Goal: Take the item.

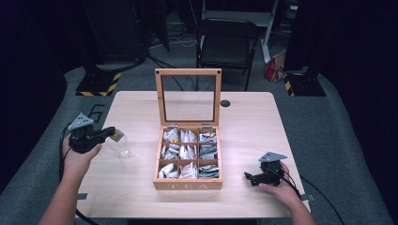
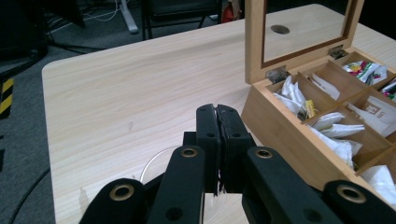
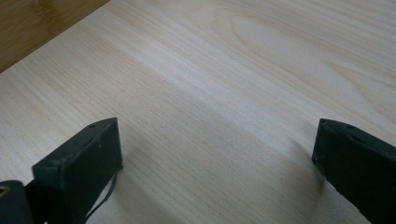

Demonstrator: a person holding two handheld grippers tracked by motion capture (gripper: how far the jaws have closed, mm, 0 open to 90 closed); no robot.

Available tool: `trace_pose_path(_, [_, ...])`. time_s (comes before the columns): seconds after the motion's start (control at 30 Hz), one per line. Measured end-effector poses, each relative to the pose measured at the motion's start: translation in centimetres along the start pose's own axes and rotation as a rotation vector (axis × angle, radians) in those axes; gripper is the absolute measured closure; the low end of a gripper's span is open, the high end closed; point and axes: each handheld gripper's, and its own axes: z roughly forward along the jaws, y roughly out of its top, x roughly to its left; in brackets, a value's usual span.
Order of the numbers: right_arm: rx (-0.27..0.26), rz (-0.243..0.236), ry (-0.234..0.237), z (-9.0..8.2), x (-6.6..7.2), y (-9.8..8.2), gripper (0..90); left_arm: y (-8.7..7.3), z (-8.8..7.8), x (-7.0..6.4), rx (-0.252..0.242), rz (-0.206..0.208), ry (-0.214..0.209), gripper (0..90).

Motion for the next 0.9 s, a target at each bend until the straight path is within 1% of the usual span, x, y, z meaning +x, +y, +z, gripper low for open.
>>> trace_pose_path(0.43, [-0.002,0.0,-0.002,0.0,0.0,0.0,0.9,-1.1,0.6,0.9,0.029,-0.033,0.011,88.4])
trace_pose_path(0.47, [-0.002,0.0,-0.002,0.0,0.0,0.0,0.9,-1.2,0.8,0.9,0.025,-0.034,0.014,88.4])
trace_pose_path(0.53, [0.0,0.0,0.0,0.0,0.0,0.0,0.9,-1.5,1.0,1.0,0.039,-0.039,0.016,88.4])
trace_pose_path(0.77, [0.0,0.0,0.0,0.0,0.0,0.0,0.9,-2.0,1.8,1.2,0.053,-0.054,0.018,88.4])
trace_pose_path(0.83, [0.0,0.0,0.0,0.0,0.0,0.0,0.9,-2.1,2.0,1.3,0.066,-0.052,0.018,88.4])
trace_pose_path(0.9, [-0.002,0.001,-0.001,0.0,0.0,0.0,0.9,-2.2,2.2,1.3,0.064,-0.05,0.021,88.4])
